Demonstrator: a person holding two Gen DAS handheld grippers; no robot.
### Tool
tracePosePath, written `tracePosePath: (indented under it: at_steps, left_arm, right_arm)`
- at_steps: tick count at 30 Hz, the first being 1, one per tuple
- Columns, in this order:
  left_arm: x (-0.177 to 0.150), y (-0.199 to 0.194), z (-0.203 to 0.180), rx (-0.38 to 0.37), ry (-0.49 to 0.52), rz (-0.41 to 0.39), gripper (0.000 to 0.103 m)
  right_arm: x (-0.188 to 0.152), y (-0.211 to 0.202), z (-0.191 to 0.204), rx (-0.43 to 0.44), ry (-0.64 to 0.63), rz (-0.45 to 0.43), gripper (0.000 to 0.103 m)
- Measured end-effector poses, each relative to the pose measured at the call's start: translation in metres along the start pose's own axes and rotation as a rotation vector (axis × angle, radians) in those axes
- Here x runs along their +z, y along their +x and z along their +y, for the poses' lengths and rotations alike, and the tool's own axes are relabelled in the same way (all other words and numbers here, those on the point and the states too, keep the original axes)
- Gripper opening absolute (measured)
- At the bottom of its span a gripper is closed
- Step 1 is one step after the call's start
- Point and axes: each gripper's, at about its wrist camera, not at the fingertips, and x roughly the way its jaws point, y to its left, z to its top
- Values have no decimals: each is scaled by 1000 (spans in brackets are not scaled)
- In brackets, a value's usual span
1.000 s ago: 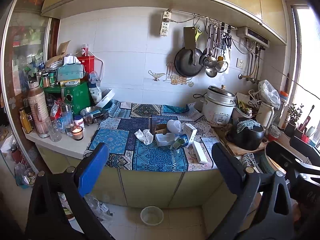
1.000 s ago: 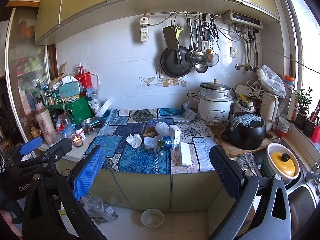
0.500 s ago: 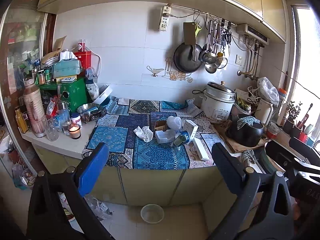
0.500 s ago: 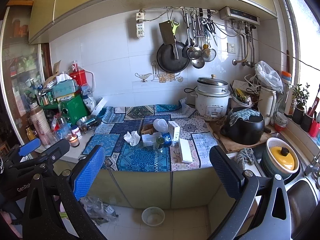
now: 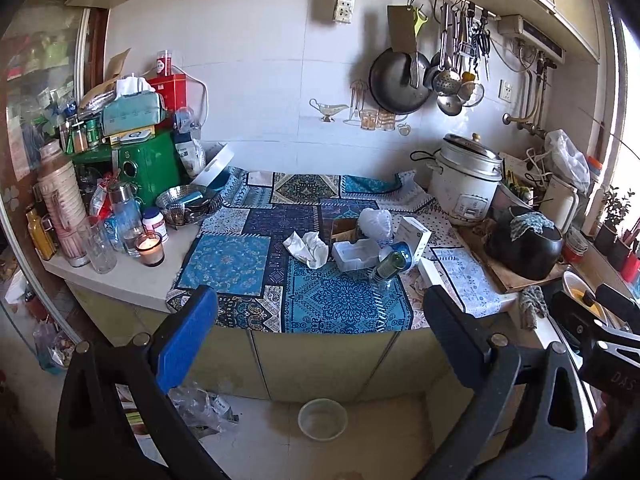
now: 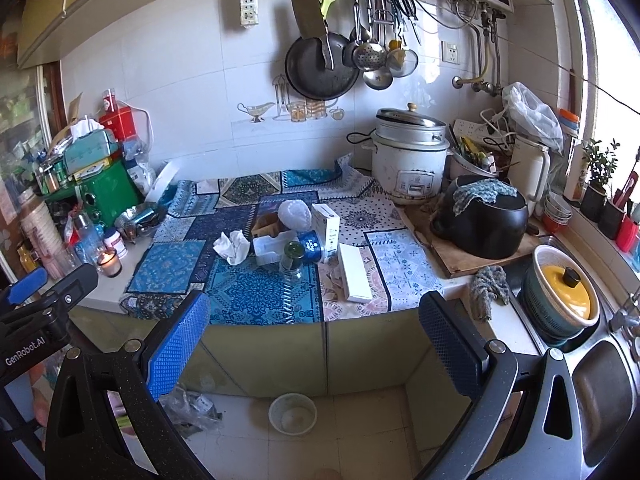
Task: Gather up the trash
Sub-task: 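Grasp the green-lidded glass jar with the left tool while the right tool grasps the white paper box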
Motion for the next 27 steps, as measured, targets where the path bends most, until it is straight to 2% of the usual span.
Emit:
tracePosePath:
  at_steps: [4,10,14,16,20,22,27]
  left_arm:
    - [5,55,-10,-18,4,47,103]
    - [10,152,-36,9,-6,114,103]
    - [8,222,-63,31,55,186,102]
    - [4,251,-77,13,101,215,95]
    - [-7,301,-104,-31,179,281,89]
    - [-12,320,-116,-56,222,306,83]
    - [-15,354,-129,-103,249,357,72]
  right_arm:
    - [8,47,-15,11,-1,58,103]
    - [24,124,-42,-2,-19,159,103]
    - [29,181,-60,0,-35,248,103]
    - [28,206,-69,11,-34,298,102]
    - [24,255,-82,13,-29,389,102]
    - [20,275,-87,25,-18,441,101]
    - [12,316,-103,106,59,555,91]
